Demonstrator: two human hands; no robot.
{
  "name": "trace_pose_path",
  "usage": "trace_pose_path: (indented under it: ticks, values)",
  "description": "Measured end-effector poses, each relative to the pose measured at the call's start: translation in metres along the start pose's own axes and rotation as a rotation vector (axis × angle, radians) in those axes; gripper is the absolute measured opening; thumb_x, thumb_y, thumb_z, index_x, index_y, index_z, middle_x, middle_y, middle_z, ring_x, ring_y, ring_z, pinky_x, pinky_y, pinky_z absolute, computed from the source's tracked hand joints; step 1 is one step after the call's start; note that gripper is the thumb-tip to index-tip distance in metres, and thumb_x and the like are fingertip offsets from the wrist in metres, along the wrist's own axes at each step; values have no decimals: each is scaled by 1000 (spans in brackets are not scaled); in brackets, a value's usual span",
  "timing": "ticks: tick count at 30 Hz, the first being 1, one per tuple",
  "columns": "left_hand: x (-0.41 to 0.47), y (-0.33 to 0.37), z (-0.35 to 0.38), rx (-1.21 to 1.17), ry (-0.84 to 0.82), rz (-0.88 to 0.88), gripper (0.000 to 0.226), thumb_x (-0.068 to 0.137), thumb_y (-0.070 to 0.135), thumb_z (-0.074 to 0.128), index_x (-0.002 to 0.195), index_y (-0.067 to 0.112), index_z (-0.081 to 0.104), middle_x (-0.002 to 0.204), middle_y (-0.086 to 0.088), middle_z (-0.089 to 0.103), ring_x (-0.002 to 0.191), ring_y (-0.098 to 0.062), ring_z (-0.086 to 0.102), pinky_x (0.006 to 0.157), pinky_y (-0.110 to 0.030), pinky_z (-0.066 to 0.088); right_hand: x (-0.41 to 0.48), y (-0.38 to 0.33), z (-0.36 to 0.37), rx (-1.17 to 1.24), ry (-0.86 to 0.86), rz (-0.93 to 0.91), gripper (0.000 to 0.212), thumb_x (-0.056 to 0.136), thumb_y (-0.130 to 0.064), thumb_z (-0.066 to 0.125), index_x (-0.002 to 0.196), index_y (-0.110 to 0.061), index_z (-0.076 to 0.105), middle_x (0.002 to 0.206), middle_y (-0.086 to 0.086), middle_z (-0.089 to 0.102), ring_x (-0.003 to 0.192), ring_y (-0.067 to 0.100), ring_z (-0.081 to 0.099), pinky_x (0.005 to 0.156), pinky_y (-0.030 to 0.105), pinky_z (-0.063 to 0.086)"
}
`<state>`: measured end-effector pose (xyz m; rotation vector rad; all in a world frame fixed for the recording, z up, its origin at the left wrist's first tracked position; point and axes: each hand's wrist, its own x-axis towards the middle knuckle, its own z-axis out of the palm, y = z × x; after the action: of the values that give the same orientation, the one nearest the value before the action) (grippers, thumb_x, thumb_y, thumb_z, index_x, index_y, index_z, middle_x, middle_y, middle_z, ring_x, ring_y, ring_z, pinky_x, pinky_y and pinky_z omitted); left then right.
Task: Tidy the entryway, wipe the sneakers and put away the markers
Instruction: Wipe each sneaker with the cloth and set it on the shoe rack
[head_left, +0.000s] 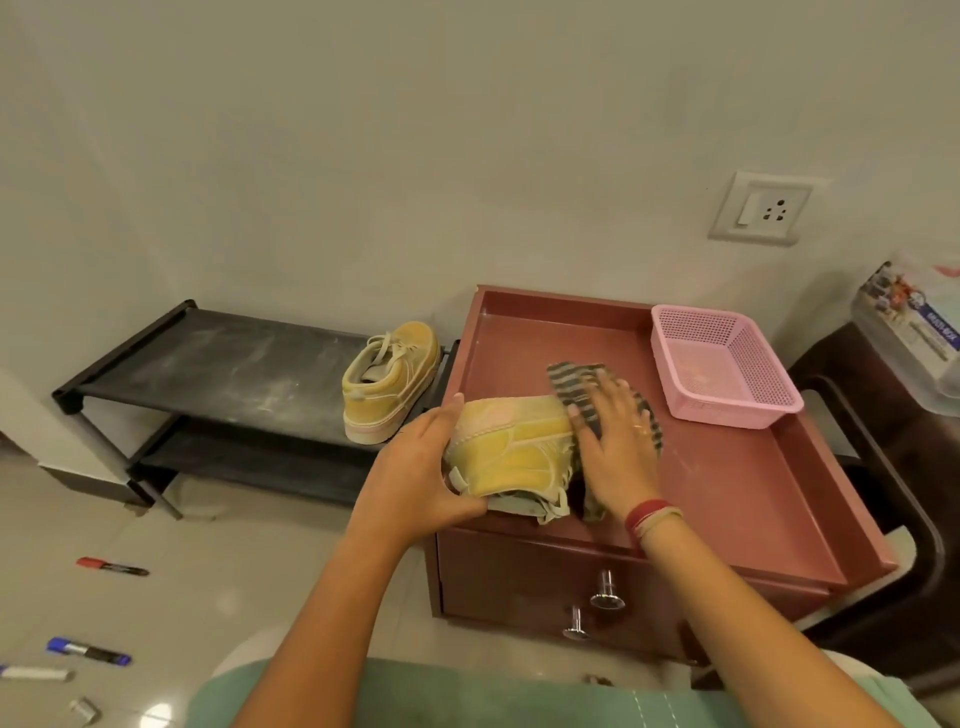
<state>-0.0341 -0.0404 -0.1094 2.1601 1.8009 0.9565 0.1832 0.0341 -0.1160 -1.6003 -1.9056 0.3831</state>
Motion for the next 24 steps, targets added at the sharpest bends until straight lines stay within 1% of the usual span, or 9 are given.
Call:
trace_pose_path:
  ticks: [2, 7, 10, 12, 17, 19, 20, 22, 24]
  values:
    - [1, 3, -1, 8, 1, -3, 106, 59, 51, 74, 148, 14, 30, 133, 2, 53, 121, -13, 50, 96, -30, 46, 2, -1, -2, 69, 8, 69, 60, 89, -67, 19, 142, -39, 25, 155, -7, 16, 144, 18, 4, 117, 50, 6]
    - [1, 0, -7, -33, 8, -38, 104, 56, 52, 72, 146, 13, 35, 132, 1, 55, 120, -13, 52, 94, -35, 49, -39, -37, 11, -17, -200, -447, 48, 87, -67, 11, 135, -61, 12, 154, -20, 6, 144, 10, -7, 115, 39, -10]
    - [-2, -1, -10, -57, 20, -71, 104, 54, 53, 67, 145, 13, 37, 133, -1, 55, 120, -15, 51, 95, -28, 46, -11, -11, 7, 41, -58, -163, 49, 85, -72, 11, 133, -60, 10, 154, -18, 7, 144, 10, -2, 118, 45, 0]
    - [-2, 0, -12, -77, 11, -89, 103, 53, 52, 68, 144, 14, 38, 133, 0, 55, 120, -13, 51, 94, -24, 42, -3, -2, 4, 73, -14, 29, 59, 86, -67, 18, 141, -47, 16, 155, -12, 12, 145, 15, -1, 117, 50, 7]
    - [-3, -10, -21, -159, 35, -129, 102, 50, 52, 69, 142, 17, 42, 132, 4, 55, 118, -9, 51, 95, -29, 47, -29, -22, 20, -6, -185, -339, 48, 90, -62, 18, 137, -58, 11, 155, -20, -1, 143, 11, -13, 114, 40, -10]
    - [-4, -10, -22, -155, 35, -130, 102, 51, 52, 70, 142, 18, 42, 133, 3, 55, 120, -12, 51, 97, -34, 48, -15, -12, 16, 82, -70, -129, 49, 91, -63, 17, 139, -53, 14, 156, -14, 6, 144, 13, -3, 114, 40, -1]
    - [-5, -10, -22, -158, 39, -132, 101, 51, 52, 71, 142, 18, 42, 133, 3, 55, 120, -12, 51, 97, -34, 48, -7, -6, 10, 201, -40, 31, 47, 94, -59, 22, 139, -46, 24, 154, -7, 21, 144, 17, 10, 114, 39, 12]
    - [-5, -11, -23, -165, 48, -138, 99, 52, 51, 72, 142, 20, 42, 133, 6, 54, 119, -11, 51, 96, -33, 48, 3, 6, -1, 558, -61, 286, 30, 98, -45, 34, 119, -30, 49, 126, 0, 52, 130, 23, 41, 101, 31, 34]
    - [-6, -14, -24, -164, 45, -148, 99, 53, 49, 73, 143, 23, 41, 134, 9, 52, 120, -9, 50, 97, -34, 48, 6, 10, -6, 714, -16, 369, 16, 97, -41, 39, 101, -34, 53, 111, -3, 58, 119, 23, 52, 100, 34, 39]
